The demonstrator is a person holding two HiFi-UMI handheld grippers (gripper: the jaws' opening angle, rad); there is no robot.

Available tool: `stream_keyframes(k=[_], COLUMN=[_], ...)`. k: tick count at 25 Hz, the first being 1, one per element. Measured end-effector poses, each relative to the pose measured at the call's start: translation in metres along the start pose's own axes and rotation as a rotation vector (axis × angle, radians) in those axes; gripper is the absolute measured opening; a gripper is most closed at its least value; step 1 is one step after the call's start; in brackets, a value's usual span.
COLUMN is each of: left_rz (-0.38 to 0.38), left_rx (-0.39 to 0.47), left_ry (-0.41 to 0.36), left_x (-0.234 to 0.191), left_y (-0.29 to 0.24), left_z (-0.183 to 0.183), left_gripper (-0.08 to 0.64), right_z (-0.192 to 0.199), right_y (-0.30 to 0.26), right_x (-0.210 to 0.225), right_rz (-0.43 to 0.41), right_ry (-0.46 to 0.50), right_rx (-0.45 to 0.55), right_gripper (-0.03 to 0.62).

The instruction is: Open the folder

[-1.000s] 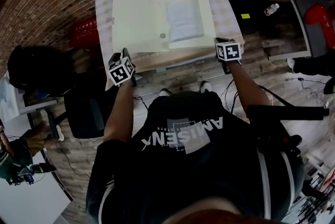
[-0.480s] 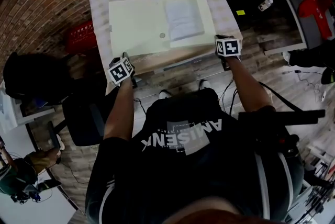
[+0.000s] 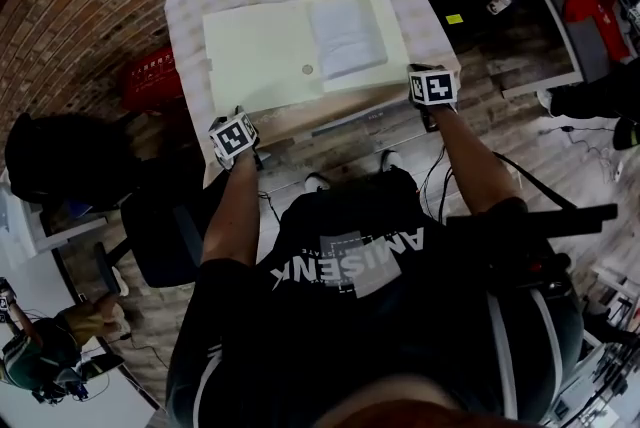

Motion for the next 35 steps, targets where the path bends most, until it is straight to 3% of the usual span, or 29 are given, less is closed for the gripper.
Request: stream_keyframes(k=[15,19,22,29,35], left_rz=[-0.042,-0.078,-0.123,-0.091,0.018], left_rx=[-0.028,-0.046,-0.059,0.066,0.232], left_ry=[-0.009,-0.013,-0.064,0.031,0.045], left_x=[-0.001,-0.007,-0.011,-0.001,0.017], left_y=[-0.011,-0.015,-0.011,0.014,0.047], left_z=[0.005,0.006,0.003,0.003,-0.007], left_gripper=[0.206,0.266,0.296,0.296,0.296], right_z=[-0.003,-0.002,-0.003,-0.003,-0.005], right_y=[-0.003,-0.004,-0.005,-0.004,-0.004], right_x=[0.005,0.007,0.008,0.014,0.021], right_rz=[-0.03,-0.047,-0.068,-0.102,-0.14], right_ry=[0.027,0.026,0.039,0.052,0.061], right_rx=[-0.007,-0.006,-0.01,-0.003,-0.043], right_gripper=[0.043,0.043,0.043,0.043,0.043])
Point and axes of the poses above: the fingertips, and each gripper's own axes: y backward along the fingers, x to its right, z out of its underside, the point moved 10 cm from there along y, backward along the fingers, and after that the axes turned 8 degrees about z, right-handed, at the moved point
